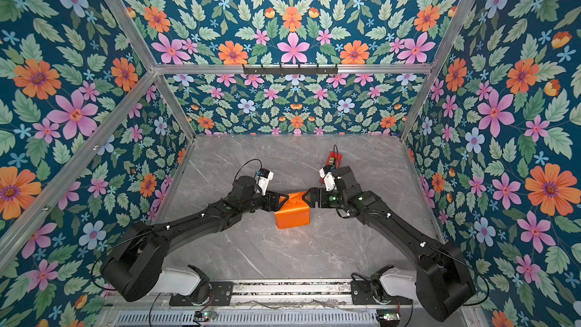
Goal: Wrap the gift box in paper
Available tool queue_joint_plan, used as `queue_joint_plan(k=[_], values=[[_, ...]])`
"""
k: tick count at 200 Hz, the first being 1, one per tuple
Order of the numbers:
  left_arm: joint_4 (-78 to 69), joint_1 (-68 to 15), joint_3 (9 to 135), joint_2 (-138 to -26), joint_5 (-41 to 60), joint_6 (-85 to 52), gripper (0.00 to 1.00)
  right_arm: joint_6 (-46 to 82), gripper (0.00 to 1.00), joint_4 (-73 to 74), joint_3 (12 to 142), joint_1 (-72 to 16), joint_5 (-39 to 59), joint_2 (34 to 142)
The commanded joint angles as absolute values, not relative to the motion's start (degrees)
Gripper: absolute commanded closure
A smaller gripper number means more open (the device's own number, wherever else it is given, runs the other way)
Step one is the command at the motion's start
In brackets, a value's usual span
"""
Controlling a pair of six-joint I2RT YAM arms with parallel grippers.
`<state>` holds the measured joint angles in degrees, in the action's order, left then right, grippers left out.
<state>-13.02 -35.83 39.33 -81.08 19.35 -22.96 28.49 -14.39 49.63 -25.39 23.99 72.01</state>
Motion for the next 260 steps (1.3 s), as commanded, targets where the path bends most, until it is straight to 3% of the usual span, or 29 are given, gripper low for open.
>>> queue_joint_plan(k=[1,30,58,91,142,260], values=[[-3.3,-35.9,39.3,-81.5,17.9,-20.7,0.18,32.7,0.06,-18.7,52.4,-20.0,27.9,74.0],[-3.2,-35.9,39.2,-81.6,17.8,-20.8,0.18,37.6,0.17,-16.2,54.6,-9.9,33.5,80.1],[-3.2,-35.9,39.2,-81.5,17.7,-20.8,0.18,38.1,0.29,-13.3,59.4,-5.6,35.3,88.1],[-3.2,-35.9,39.3,-81.6,17.7,-20.5,0.18,39.2,0.38,-9.6,65.5,-4.0,36.6,98.4],[-3.0,-35.9,39.6,-81.9,17.7,-20.3,0.18,39.6,0.43,-7.9,72.0,-3.4,38.4,107.5],[-3.0,-35.9,39.7,-82.2,17.2,-19.9,0.19,42.5,0.64,-3.4,72.0,-3.4,42.6,114.7]])
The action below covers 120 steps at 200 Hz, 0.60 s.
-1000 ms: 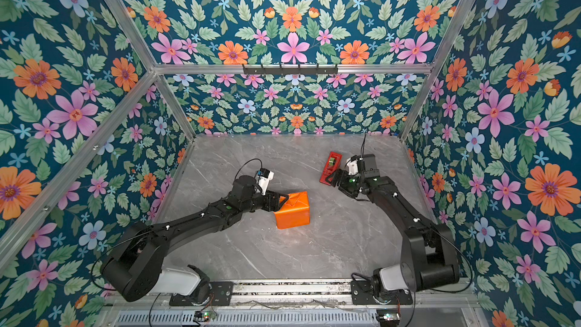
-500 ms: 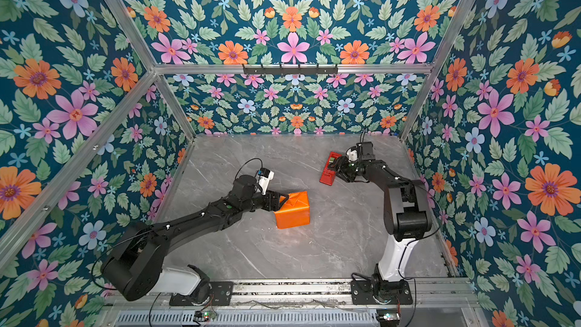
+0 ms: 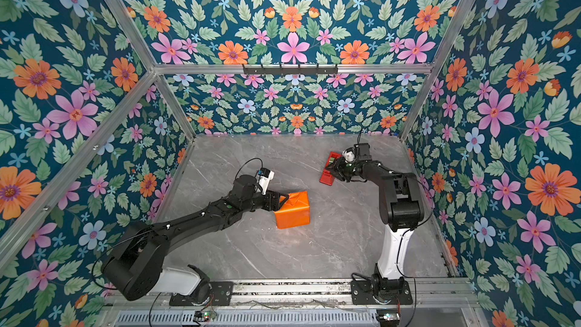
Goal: Wrap the gift box in paper
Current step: 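Reach the right gripper to the red tape dispenser while the left gripper holds the fold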
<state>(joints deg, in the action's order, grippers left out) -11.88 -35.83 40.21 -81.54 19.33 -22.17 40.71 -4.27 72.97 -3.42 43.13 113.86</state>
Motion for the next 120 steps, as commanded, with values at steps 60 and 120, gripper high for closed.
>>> queue_joint_plan(k=[60,120], values=[[-2.7,-35.9,39.6,-82.0,17.1,-19.6,0.19,46.7,0.74,2.1,70.0,-3.4,44.8,117.0],[-2.6,-35.9,39.6,-81.9,17.1,-19.6,0.19,48.2,0.86,4.0,69.5,-3.4,44.7,117.5]])
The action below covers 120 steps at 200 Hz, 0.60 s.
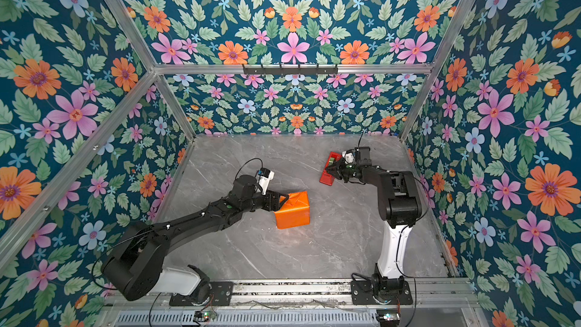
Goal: Wrap the gift box in paper
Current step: 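Reach the right gripper to the red tape dispenser while the left gripper holds the fold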
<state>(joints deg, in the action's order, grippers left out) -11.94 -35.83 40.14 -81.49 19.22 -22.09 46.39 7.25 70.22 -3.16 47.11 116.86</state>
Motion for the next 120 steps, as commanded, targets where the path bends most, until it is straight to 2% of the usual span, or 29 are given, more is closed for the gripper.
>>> queue_joint_plan(k=[1,52,120], values=[[-2.6,-35.9,39.6,-81.9,17.1,-19.6,0.19,48.2,0.86,4.1,69.5,-3.4,44.7,117.5],[-2.6,-35.9,39.5,-81.7,16.8,-19.4,0.19,52.9,1.0,9.6,68.5,-3.4,46.0,117.2],[-2.4,-35.9,39.4,-81.5,16.7,-19.2,0.19,60.7,1.0,20.4,66.5,-3.4,48.4,115.0]])
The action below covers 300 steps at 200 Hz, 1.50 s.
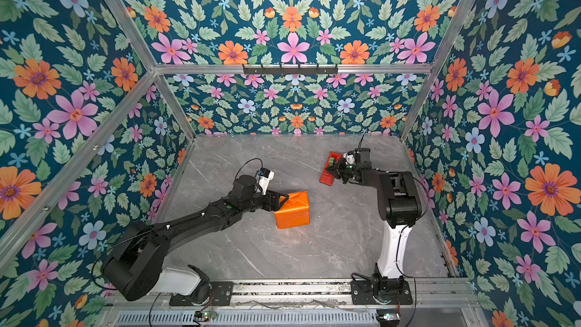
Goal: Wrap the gift box in paper
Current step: 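Reach the right gripper to the red tape dispenser while the left gripper holds the fold, then pull a strip of clear tape from the dispenser with the right gripper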
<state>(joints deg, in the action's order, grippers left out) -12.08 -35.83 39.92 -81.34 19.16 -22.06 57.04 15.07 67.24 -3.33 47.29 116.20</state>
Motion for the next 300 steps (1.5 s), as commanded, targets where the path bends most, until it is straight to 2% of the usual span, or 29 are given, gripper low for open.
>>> queue_joint_plan(k=[1,86,157,235,300], values=[[-2.4,-35.9,39.4,-81.5,16.7,-19.2,0.19,60.8,1.0,20.6,66.5,-3.4,48.5,115.0],[-2.3,-35.9,39.2,-81.4,16.6,-19.1,0.19,64.3,1.0,26.4,60.4,-5.2,50.5,109.9],[-2.0,-35.9,39.4,-81.4,16.5,-18.6,0.19,65.1,1.0,29.3,50.2,-8.5,47.0,103.4],[-2.2,-35.9,39.4,-81.6,16.6,-18.6,0.19,60.5,1.0,26.8,46.5,-7.6,40.0,107.4],[-2.4,-35.9,39.3,-81.8,16.6,-18.5,0.19,53.2,1.0,18.4,48.2,-5.8,37.3,109.7]])
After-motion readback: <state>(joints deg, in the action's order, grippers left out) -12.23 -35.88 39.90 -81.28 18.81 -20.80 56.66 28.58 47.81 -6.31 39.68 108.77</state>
